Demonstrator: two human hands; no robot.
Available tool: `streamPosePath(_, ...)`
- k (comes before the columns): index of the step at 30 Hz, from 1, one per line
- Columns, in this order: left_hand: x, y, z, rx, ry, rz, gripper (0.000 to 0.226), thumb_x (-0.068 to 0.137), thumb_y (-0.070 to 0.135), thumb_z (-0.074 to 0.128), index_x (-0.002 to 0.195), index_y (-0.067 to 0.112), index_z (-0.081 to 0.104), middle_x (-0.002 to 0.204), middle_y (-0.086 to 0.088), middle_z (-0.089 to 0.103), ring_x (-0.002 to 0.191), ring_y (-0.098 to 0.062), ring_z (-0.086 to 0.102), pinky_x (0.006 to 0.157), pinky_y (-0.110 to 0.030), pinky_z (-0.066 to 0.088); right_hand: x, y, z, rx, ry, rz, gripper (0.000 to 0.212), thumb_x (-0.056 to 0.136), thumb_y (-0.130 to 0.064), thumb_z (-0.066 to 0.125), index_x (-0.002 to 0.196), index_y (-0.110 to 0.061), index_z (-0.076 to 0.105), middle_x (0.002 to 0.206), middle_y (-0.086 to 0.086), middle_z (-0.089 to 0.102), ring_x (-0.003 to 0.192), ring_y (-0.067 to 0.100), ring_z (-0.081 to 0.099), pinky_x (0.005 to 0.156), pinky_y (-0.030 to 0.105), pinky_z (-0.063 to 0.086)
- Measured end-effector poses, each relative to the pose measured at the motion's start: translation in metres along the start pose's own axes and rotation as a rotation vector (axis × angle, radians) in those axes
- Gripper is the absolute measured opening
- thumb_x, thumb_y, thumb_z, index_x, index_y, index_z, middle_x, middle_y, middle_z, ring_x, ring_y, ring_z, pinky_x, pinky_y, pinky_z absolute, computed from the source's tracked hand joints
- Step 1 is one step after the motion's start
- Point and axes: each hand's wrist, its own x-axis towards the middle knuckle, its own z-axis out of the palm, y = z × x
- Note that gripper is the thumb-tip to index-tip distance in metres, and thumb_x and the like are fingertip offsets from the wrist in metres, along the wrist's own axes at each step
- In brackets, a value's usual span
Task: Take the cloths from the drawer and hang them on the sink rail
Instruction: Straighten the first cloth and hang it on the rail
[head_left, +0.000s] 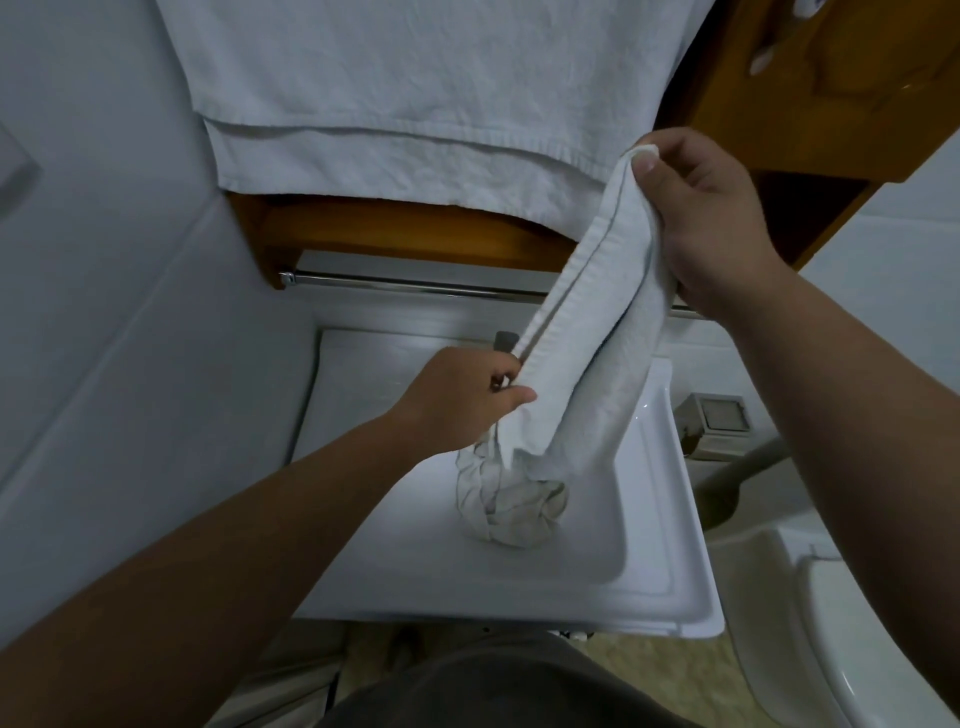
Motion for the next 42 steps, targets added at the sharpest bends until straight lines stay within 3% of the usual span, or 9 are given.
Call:
streamPosePath(4, -0.005, -0.009, -0.001, 0.015, -0.022, -0.020, 0.018, 0.090, 0.031, 0.066, 0.091, 0.015, 0.072, 0.074, 0.001, 0.065, 0.065, -0.016, 0.057, 0.056, -0.006, 0.035, -0.001, 0.013, -0.002, -0.146, 0.146, 0.061, 0.018, 0.099, -0.036, 0.052, 0.104, -0.023, 0.065, 0.095, -0.017, 0.063, 0.090, 0.001, 0.060, 0.083, 0.024, 0.051)
streamPosePath(9, -0.007, -0.025, -0.005, 0.061, 0.031, -0.105, 0.012, 0.090, 0.032, 0.064, 0.085, 0.022, 0.068, 0.074, 0.006, 0.066, 0.069, -0.013, 0.058, 0.059, -0.012, 0.033, -0.008, 0.034, -0.006, -0.374, 0.193, 0.124, 0.023, 0.100, -0.041, 0.048, 0.108, -0.027, 0.064, 0.092, -0.021, 0.058, 0.086, -0.001, 0.055, 0.079, 0.027, 0.048)
streamPosePath(13, -0.007, -0.034, -0.017, 0.018, 0.089, -0.146, 0.017, 0.096, 0.026, 0.055, 0.111, 0.028, 0.062, 0.091, 0.006, 0.065, 0.080, -0.014, 0.059, 0.069, -0.024, 0.045, -0.014, 0.052, -0.012, -0.370, 0.202, 0.205, 0.019, 0.101, -0.038, 0.047, 0.106, -0.026, 0.060, 0.098, -0.010, 0.060, 0.096, 0.016, 0.059, 0.085, 0.037, 0.052)
streamPosePath(17, -0.003, -0.031, -0.030, -0.044, 0.127, -0.119, 0.057, 0.096, 0.019, 0.055, 0.145, 0.036, 0.033, 0.081, 0.009, 0.059, 0.071, -0.008, 0.056, 0.066, -0.018, 0.044, -0.021, 0.063, -0.017, -0.262, 0.196, 0.297, 0.014, 0.100, -0.038, 0.049, 0.097, -0.031, 0.060, 0.109, -0.009, 0.060, 0.109, 0.019, 0.056, 0.099, 0.048, 0.050)
streamPosePath(19, 0.001, -0.034, -0.035, -0.074, 0.185, -0.177, 0.058, 0.096, 0.021, 0.055, 0.148, 0.031, 0.032, 0.085, 0.008, 0.063, 0.077, -0.011, 0.058, 0.072, -0.019, 0.043, -0.024, 0.064, -0.016, -0.239, 0.183, 0.307, 0.014, 0.099, -0.042, 0.049, 0.087, -0.040, 0.058, 0.117, -0.007, 0.061, 0.115, 0.022, 0.056, 0.099, 0.052, 0.049)
streamPosePath(23, 0.006, -0.041, -0.040, 0.140, 0.195, -0.201, 0.027, 0.099, 0.028, 0.049, 0.118, 0.021, 0.067, 0.107, 0.001, 0.070, 0.093, -0.013, 0.059, 0.081, -0.023, 0.036, -0.027, 0.065, -0.014, -0.243, 0.190, 0.311, 0.014, 0.098, -0.044, 0.049, 0.092, -0.037, 0.059, 0.101, -0.011, 0.061, 0.103, 0.020, 0.059, 0.094, 0.052, 0.053)
streamPosePath(29, 0.008, -0.037, -0.042, 0.190, 0.204, -0.327, 0.028, 0.101, 0.032, 0.045, 0.110, 0.017, 0.068, 0.103, -0.002, 0.068, 0.086, -0.013, 0.052, 0.079, -0.026, 0.036, -0.035, 0.062, 0.001, -0.365, 0.191, 0.260, 0.023, 0.100, -0.038, 0.050, 0.108, -0.020, 0.062, 0.098, -0.006, 0.063, 0.096, 0.018, 0.061, 0.083, 0.036, 0.051)
streamPosePath(36, 0.015, -0.015, -0.039, -0.119, 0.190, -0.496, 0.028, 0.099, 0.032, 0.047, 0.094, 0.014, 0.068, 0.088, -0.003, 0.062, 0.072, -0.011, 0.051, 0.055, -0.026, 0.036, -0.047, 0.056, 0.027, -0.420, 0.152, 0.232, 0.016, 0.094, -0.034, 0.060, 0.101, -0.020, 0.066, 0.095, -0.007, 0.066, 0.090, 0.015, 0.064, 0.083, 0.038, 0.054)
streamPosePath(42, 0.018, 0.008, -0.034, -0.519, 0.137, -0.537, 0.023, 0.096, 0.029, 0.055, 0.086, 0.013, 0.068, 0.096, -0.006, 0.067, 0.090, -0.022, 0.061, 0.072, -0.031, 0.048, -0.056, 0.044, 0.052, -0.149, 0.030, 0.302, 0.008, 0.090, -0.028, 0.063, 0.097, -0.028, 0.067, 0.097, -0.006, 0.069, 0.092, 0.017, 0.067, 0.082, 0.048, 0.058)
